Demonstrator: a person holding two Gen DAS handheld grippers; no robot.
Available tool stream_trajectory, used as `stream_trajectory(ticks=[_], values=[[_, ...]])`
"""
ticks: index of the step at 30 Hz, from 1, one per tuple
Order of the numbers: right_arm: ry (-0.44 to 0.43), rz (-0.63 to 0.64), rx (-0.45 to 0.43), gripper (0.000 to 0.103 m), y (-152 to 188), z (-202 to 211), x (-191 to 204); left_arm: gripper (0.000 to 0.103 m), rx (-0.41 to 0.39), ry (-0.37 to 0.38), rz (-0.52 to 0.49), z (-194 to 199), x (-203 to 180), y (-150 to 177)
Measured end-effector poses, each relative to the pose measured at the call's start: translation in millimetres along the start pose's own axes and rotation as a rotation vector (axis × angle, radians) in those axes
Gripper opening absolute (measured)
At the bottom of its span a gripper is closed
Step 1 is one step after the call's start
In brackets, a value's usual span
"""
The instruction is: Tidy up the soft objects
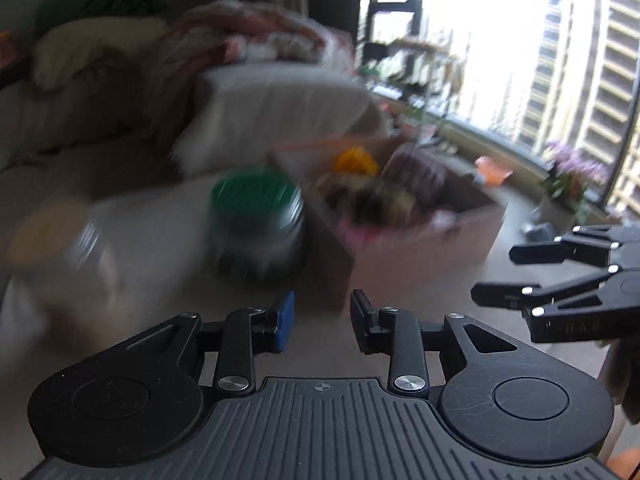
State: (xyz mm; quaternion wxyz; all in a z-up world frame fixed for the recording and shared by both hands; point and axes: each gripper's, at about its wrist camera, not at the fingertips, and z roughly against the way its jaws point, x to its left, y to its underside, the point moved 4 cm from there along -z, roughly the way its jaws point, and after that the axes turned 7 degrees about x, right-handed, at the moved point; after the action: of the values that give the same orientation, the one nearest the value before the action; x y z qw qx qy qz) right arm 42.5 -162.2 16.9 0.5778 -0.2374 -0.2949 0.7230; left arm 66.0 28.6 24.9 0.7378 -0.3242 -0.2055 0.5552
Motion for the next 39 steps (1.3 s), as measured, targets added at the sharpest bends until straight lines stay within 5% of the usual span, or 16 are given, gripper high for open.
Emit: stream_trajectory(ticks=[5, 13, 21, 39], values=[[-0.055, 0.024, 0.117, 0.074, 25, -28, 43, 0.035, 0.102, -0.101, 0.114, -9, 13, 47], [0.05, -0.063, 0.111, 0.103, 23, -40, 37, 0.056, 0.034, -0.187, 0.153, -13, -7, 54], [0.06, -0.077, 0.058, 0.103, 34, -32, 27, 0.058, -0.037, -0.272, 0.185, -16, -22, 57], [0.064, -0.078, 0.01, 0.103, 34, -36, 28, 0.059, -0.038, -0.276, 0.19, -16, -24, 56]])
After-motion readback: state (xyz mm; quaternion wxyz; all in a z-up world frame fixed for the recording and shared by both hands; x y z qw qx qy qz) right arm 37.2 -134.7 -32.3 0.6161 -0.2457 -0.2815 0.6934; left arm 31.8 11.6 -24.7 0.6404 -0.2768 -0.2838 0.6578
